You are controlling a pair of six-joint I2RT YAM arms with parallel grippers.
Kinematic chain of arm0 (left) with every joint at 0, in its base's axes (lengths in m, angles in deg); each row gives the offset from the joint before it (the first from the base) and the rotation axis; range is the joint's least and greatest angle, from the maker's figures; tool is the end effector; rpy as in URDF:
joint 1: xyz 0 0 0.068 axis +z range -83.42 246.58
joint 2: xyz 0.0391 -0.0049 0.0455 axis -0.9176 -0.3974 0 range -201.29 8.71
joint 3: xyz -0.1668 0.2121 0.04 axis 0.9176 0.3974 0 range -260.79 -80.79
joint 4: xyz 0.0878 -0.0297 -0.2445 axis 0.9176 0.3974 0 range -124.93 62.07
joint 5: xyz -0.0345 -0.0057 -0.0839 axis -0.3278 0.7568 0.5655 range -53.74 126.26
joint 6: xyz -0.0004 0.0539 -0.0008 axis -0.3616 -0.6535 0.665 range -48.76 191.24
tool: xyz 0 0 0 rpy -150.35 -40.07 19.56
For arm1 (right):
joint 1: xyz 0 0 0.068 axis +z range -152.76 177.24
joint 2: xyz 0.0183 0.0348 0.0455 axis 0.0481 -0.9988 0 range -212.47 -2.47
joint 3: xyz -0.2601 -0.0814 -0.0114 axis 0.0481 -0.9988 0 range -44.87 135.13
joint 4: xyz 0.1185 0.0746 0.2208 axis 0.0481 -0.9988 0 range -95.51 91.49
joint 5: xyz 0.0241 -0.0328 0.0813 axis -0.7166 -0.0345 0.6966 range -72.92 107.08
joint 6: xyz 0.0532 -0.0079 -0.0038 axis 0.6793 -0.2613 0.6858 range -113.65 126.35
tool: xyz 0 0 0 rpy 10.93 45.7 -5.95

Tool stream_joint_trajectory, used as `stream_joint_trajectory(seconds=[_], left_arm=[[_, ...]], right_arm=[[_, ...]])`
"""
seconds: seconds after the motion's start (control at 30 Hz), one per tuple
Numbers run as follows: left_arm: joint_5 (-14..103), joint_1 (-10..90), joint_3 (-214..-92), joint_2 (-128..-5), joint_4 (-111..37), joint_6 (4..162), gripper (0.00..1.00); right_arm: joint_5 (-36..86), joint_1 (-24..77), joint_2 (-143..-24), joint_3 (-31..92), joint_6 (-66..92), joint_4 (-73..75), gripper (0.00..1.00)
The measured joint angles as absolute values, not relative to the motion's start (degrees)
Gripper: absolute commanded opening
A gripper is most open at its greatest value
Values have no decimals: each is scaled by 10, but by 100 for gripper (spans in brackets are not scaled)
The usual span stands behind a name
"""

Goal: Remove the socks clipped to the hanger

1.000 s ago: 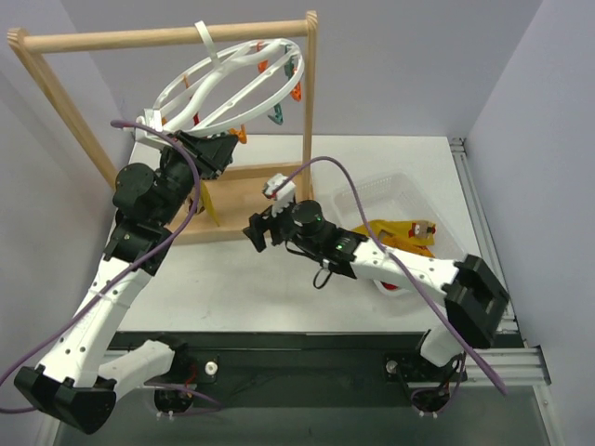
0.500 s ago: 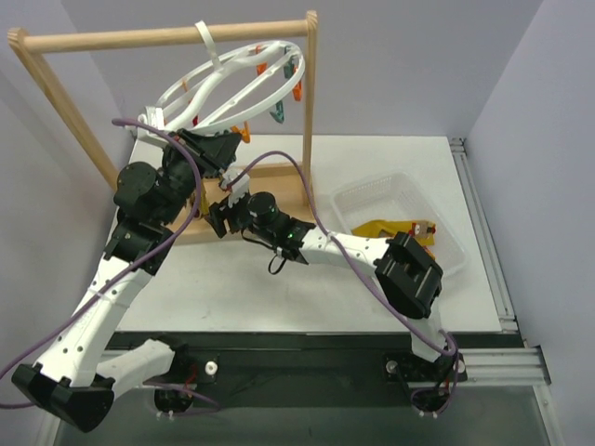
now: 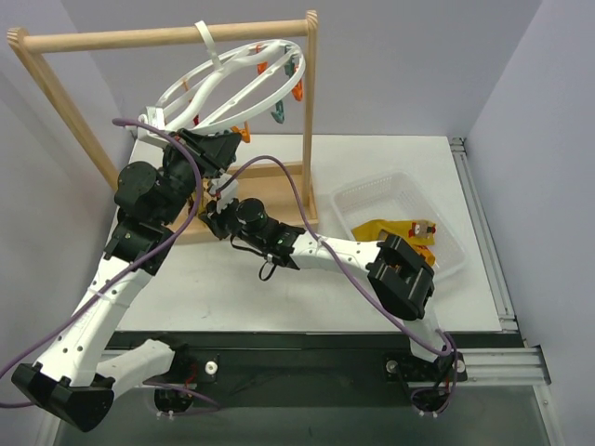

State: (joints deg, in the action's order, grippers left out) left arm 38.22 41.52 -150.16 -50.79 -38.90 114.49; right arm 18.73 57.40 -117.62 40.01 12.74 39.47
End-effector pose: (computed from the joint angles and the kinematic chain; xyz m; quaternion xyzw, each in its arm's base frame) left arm 0.2020 -0.0958 0.4683 -0.0842 0.6111 -0.4506 0.6454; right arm 0.2392 0.4190 0.2954 -0.3072 0.5820 0.4210 0.6243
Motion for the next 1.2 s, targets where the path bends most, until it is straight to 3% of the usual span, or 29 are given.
stream_joint_trajectory(seconds=[0.1, 0.2, 0.23, 0.27, 0.37, 0.7, 0.87, 1.0, 1.2], left_arm=[[382, 415, -1502, -508, -389, 1145, 15], [382, 415, -1502, -508, -386, 1142, 36], [382, 415, -1502, -508, -385, 1140, 53], [382, 415, -1502, -508, -382, 1135, 61], [392, 412, -1502, -504, -359, 1113, 75], [409, 408, -1521, -430, -218, 1021, 78], [398, 408, -1542, -388, -162, 984, 68], [332, 404, -1553, -350, -111, 950, 65], [223, 401, -1584, -330, -50, 902, 68]], right_arm=[[179, 578, -1176, 400, 129, 394, 0], [173, 581, -1174, 400, 128, 385, 0], [173, 581, -1172, 398, 129, 382, 0], [173, 581, -1166, 394, 130, 379, 0], [176, 581, -1139, 372, 140, 366, 0], [274, 549, -1025, 317, 227, 303, 0], [294, 537, -1001, 311, 251, 265, 0], [295, 537, -985, 295, 265, 243, 0], [296, 540, -976, 292, 275, 222, 0]])
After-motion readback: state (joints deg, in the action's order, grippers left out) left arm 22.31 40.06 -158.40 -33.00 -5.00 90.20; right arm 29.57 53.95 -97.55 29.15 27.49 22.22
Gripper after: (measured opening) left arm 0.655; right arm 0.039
